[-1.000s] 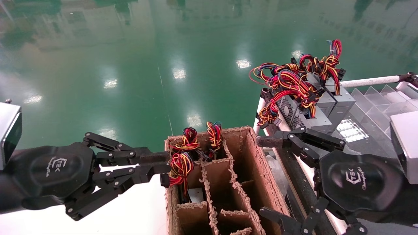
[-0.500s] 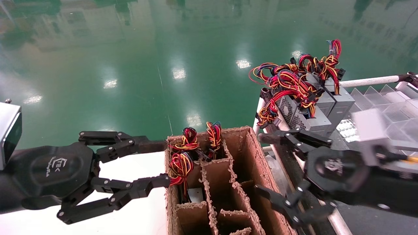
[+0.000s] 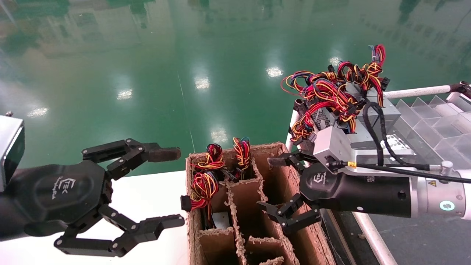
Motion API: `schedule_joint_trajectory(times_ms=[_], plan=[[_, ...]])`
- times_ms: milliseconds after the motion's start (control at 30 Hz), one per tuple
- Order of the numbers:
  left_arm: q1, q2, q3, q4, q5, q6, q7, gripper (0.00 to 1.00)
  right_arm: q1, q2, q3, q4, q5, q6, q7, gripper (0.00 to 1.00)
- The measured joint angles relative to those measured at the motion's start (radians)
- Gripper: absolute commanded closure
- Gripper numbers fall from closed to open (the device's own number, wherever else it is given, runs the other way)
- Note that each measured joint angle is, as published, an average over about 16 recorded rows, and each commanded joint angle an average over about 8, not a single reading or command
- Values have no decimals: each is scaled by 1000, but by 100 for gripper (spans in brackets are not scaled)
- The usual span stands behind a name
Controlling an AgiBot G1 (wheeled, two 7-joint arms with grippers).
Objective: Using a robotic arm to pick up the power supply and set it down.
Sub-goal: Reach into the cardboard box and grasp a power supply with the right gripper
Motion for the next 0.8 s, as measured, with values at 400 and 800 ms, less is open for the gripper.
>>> schedule_joint_trajectory(times_ms=[400,800], plan=[[0,0,0,0,0,0,0,0,74,-125,-78,-71,-160,94,67,0],[0,0,0,0,0,0,0,0,189,-335,-158,-279,-250,111,108,0]])
